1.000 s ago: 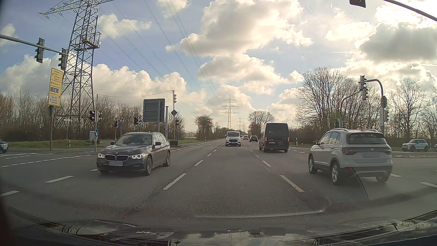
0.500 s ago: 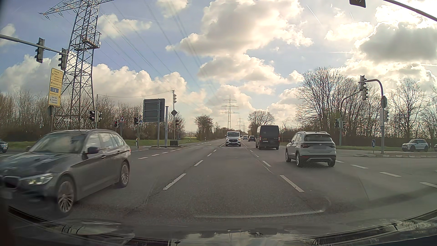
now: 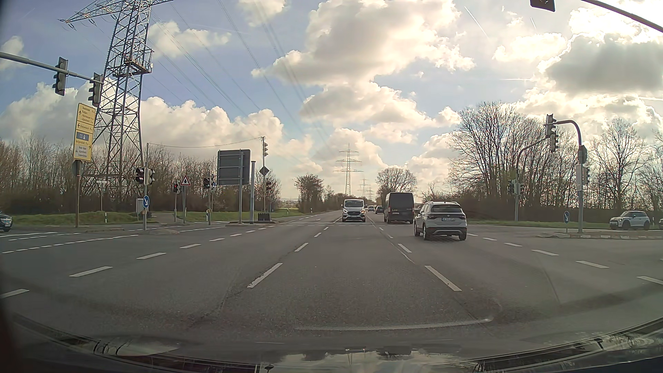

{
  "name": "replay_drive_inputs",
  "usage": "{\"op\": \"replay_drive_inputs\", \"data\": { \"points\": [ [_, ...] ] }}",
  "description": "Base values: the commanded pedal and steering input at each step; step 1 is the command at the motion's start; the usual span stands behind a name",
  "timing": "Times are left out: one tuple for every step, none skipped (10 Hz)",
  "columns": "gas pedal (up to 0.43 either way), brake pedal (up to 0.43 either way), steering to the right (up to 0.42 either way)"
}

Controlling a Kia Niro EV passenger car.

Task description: Follow the waypoints while adhering to traffic rules and regulations

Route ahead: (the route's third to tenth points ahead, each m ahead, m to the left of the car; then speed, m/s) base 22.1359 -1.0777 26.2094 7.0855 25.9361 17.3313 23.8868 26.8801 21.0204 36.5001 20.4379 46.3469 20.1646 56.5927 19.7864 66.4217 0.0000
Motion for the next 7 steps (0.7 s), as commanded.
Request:
{"op": "replay_drive_inputs", "data": {
  "points": [
    [0.000,0.280,-0.001],
    [0.000,0.280,-0.001],
    [0.000,0.287,-0.001],
    [0.000,0.280,-0.001],
    [0.000,0.280,-0.001],
    [0.000,0.280,-0.001],
    [0.000,0.280,-0.001]
  ]
}}
